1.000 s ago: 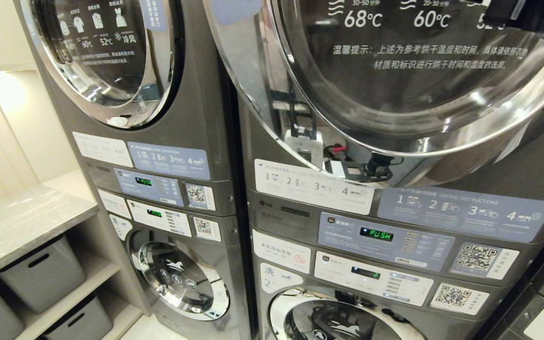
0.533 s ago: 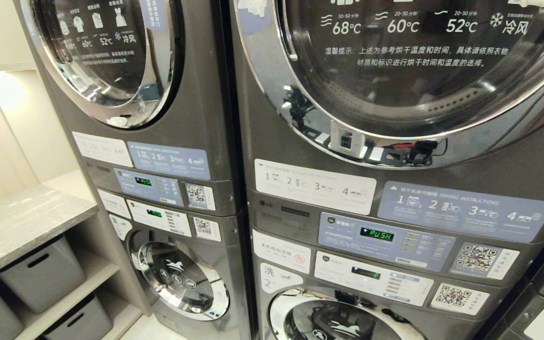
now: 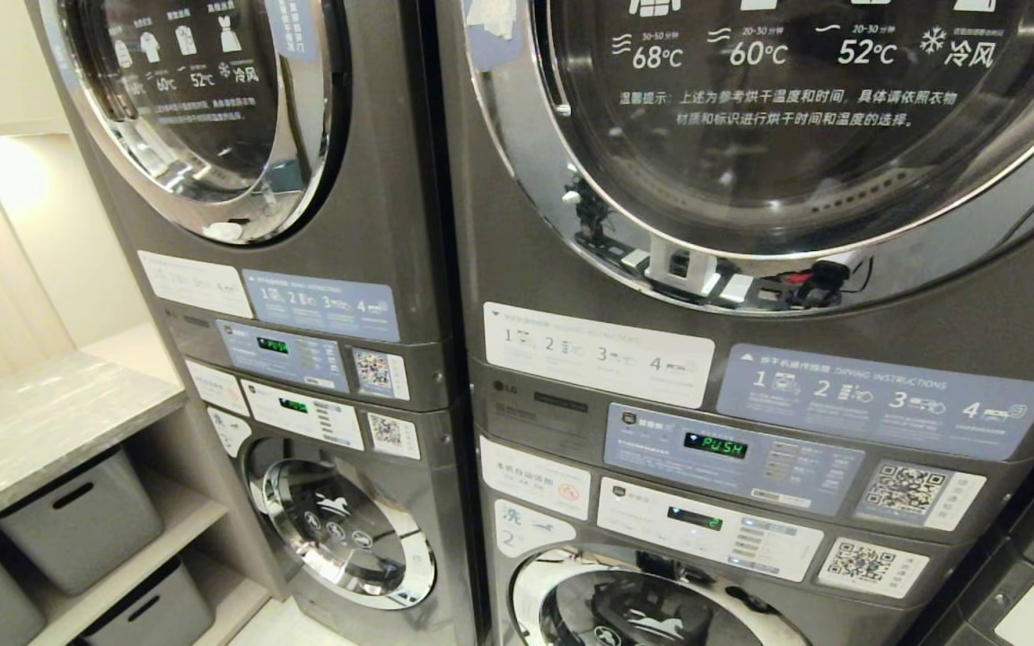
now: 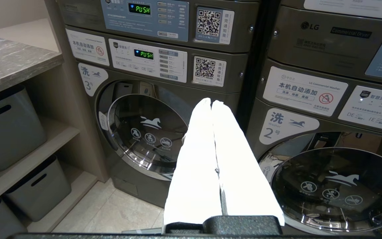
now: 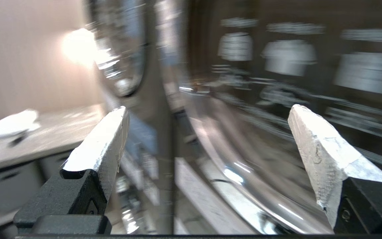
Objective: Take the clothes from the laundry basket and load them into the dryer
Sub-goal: Open the dryer
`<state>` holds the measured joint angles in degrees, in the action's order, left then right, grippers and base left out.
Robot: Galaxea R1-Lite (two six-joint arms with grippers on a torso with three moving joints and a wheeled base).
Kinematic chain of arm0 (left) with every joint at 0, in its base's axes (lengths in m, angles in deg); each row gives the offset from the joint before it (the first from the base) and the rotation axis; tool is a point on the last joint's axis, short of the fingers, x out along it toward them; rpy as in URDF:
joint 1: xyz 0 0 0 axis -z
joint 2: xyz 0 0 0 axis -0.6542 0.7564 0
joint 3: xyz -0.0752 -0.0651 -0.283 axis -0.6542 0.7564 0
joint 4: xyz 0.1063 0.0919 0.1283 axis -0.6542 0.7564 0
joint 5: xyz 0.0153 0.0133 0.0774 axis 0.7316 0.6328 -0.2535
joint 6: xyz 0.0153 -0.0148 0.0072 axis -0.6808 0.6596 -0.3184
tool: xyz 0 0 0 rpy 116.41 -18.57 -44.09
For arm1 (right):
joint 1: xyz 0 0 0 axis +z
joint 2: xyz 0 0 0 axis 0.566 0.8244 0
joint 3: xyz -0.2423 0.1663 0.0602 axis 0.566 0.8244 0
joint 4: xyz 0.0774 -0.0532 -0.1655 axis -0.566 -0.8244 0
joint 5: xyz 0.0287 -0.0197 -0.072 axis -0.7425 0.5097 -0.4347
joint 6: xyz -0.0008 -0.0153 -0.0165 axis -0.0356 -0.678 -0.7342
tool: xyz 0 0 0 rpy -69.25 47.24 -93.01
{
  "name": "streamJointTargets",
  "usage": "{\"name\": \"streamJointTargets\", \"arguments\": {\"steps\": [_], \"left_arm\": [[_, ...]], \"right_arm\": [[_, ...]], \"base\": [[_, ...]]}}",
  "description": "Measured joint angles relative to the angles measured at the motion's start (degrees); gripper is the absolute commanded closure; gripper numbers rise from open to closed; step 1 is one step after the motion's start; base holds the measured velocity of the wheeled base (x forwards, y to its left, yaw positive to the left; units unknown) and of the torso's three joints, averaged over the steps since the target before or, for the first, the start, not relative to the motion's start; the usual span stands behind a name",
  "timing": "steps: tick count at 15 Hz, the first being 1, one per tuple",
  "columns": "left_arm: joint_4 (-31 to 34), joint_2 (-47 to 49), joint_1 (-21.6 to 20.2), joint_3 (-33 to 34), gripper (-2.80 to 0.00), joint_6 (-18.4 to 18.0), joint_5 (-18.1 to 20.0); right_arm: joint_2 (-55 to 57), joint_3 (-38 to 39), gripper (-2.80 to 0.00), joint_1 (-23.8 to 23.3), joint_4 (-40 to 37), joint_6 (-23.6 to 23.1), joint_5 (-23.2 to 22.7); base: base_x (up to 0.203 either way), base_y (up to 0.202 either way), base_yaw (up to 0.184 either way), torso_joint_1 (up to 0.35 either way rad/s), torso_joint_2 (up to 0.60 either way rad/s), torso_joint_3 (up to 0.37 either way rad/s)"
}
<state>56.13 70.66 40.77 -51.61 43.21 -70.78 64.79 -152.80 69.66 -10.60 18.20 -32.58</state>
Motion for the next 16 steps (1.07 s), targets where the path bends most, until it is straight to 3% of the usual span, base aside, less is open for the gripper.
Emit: {"name": "streamJointTargets", "arguments": {"steps": [2, 5, 10, 16], "left_arm": [[0.00, 0.00, 0.01, 0.00, 0.00, 0.05, 0.00], [0.00, 0.00, 0.03, 0.00, 0.00, 0.20, 0.00], [0.02, 0.00, -0.02, 0.00, 0.00, 0.22, 0.00], [0.01, 0.00, 0.03, 0.00, 0.00, 0.18, 0.00]], "right_arm": [[8.05, -4.54, -2.80, 5.45, 2.01, -0.61, -1.16], [20.10, -13.02, -2.80, 9.75, 5.84, -1.37, -1.54], [35.89, -29.84, -2.80, 11.04, 7.69, -3.68, -1.52], [43.45, -31.92, -2.80, 9.59, 18.58, -8.94, 2.04]], "base": [[0.000, 0.000, 0.000, 0.000, 0.00, 0.000], [0.000, 0.000, 0.000, 0.000, 0.00, 0.000], [0.000, 0.000, 0.000, 0.000, 0.00, 0.000], [0.000, 0.000, 0.000, 0.000, 0.00, 0.000]]}}
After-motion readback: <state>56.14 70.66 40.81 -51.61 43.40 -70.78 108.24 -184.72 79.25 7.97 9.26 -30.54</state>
